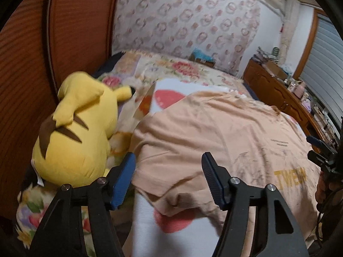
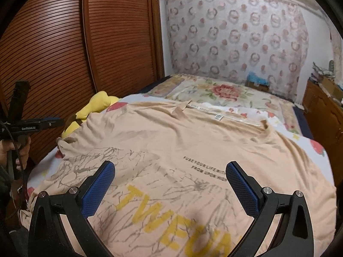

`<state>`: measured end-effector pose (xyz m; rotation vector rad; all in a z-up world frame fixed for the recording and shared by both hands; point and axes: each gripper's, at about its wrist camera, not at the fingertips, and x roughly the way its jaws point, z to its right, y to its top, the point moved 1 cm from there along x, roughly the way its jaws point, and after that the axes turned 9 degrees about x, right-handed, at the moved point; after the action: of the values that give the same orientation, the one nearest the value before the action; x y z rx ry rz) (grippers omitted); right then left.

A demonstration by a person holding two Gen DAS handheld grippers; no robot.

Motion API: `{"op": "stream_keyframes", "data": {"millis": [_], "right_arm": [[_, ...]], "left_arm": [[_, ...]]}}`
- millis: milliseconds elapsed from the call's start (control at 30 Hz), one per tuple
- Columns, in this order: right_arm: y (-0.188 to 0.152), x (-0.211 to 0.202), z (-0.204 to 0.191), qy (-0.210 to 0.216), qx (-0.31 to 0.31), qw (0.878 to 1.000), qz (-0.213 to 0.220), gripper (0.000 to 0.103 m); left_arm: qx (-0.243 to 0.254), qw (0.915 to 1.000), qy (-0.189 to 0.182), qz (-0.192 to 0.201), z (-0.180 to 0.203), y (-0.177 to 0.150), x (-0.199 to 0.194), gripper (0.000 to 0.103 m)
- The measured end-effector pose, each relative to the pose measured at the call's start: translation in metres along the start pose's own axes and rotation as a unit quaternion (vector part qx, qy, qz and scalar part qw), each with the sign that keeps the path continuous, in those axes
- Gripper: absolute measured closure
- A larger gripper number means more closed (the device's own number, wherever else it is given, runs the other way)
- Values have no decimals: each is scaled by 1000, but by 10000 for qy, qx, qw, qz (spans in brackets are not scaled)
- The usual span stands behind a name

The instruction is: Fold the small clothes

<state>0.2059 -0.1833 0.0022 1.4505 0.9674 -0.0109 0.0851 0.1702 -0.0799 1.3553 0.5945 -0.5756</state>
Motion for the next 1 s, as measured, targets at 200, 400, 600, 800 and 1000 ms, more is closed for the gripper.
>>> {"op": "stream_keyframes", "data": {"millis": [200, 400, 600, 800, 1000], "right_arm": [[16, 25, -1, 90, -98, 9997, -228, 0], [32, 42, 2, 194, -135, 9989, -394, 0], [34, 51, 9, 289, -95, 9986, -431, 0], [31, 60, 10, 342, -69, 9983, -467, 0], [28, 60, 15, 370, 20, 9984, -418, 0]], "left_arm": [[-233, 9984, -106, -511, -16, -6, 29, 45], [-217, 9960, -193, -841, -18, -4, 46, 57], [87, 9973, 237, -683, -17, -4, 40, 94], [287, 9972, 505, -478, -12, 0, 26, 99], [471, 9969, 573, -272, 1, 13, 10, 100]]}}
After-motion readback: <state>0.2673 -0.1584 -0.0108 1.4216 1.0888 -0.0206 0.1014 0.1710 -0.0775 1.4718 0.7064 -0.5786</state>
